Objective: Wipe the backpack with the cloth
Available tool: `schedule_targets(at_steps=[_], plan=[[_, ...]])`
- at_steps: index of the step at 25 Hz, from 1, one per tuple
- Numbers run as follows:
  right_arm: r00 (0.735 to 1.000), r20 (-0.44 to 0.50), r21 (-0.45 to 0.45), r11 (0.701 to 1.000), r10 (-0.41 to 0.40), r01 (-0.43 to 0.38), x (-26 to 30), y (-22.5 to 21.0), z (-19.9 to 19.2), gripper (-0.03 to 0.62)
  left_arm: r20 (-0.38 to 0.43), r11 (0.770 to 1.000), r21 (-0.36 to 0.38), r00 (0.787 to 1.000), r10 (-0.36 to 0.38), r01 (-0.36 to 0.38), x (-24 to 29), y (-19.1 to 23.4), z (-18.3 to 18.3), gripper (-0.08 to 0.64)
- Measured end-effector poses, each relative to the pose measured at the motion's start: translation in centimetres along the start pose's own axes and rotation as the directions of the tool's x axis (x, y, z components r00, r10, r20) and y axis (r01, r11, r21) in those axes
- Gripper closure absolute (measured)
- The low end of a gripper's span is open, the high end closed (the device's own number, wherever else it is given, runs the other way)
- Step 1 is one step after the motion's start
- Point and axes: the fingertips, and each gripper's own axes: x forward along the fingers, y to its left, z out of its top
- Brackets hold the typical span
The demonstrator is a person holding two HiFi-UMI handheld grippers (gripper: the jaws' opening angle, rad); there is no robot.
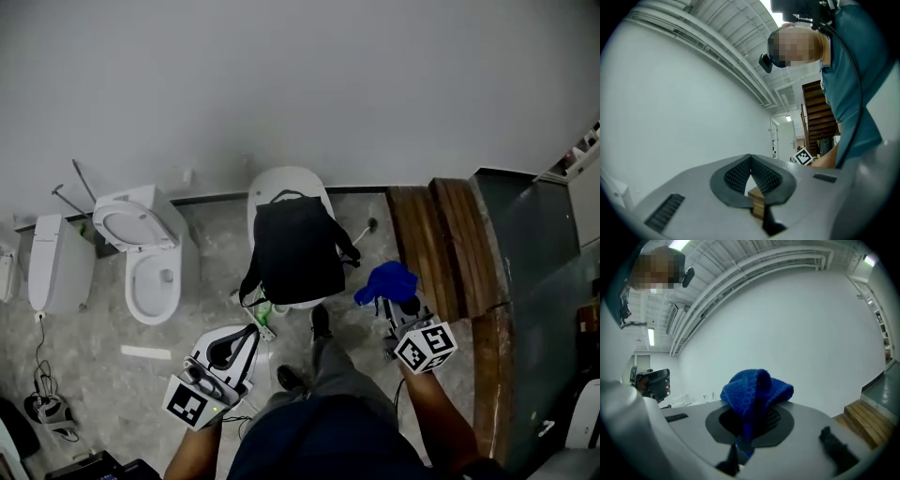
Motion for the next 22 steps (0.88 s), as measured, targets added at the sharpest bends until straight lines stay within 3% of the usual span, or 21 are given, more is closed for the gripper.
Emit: schedule_targets(at_steps=[5,10,15,22], plan=[[0.987,-0.159,0.019,1.0,0.011,-0.008,9.1,-5.2,-7.0,0.572,-0.094,0.996,-0.052,0.994,0.061,-0.066,4.1,5.6,-4.6,0.555],[0.937,-0.344,0.069,0.997,0.054,-0.032,17.2,-9.8,-15.7,0.572,-0.149,0.983,-0.152,0.985,0.084,-0.107,10.5,10.8,-10.6,0.555],[0.849,-0.519,0.116,0.992,0.103,-0.049,23.0,-13.7,-25.4,0.572,-0.239,0.977,-0.172,0.968,0.08,-0.124,16.5,14.4,-17.8,0.555],[0.696,-0.717,0.081,0.996,0.037,0.03,24.7,-18.1,-37.1,0.572,-0.335,0.944,-0.293,0.941,0.049,-0.153,19.4,16.9,-27.4,0.555]])
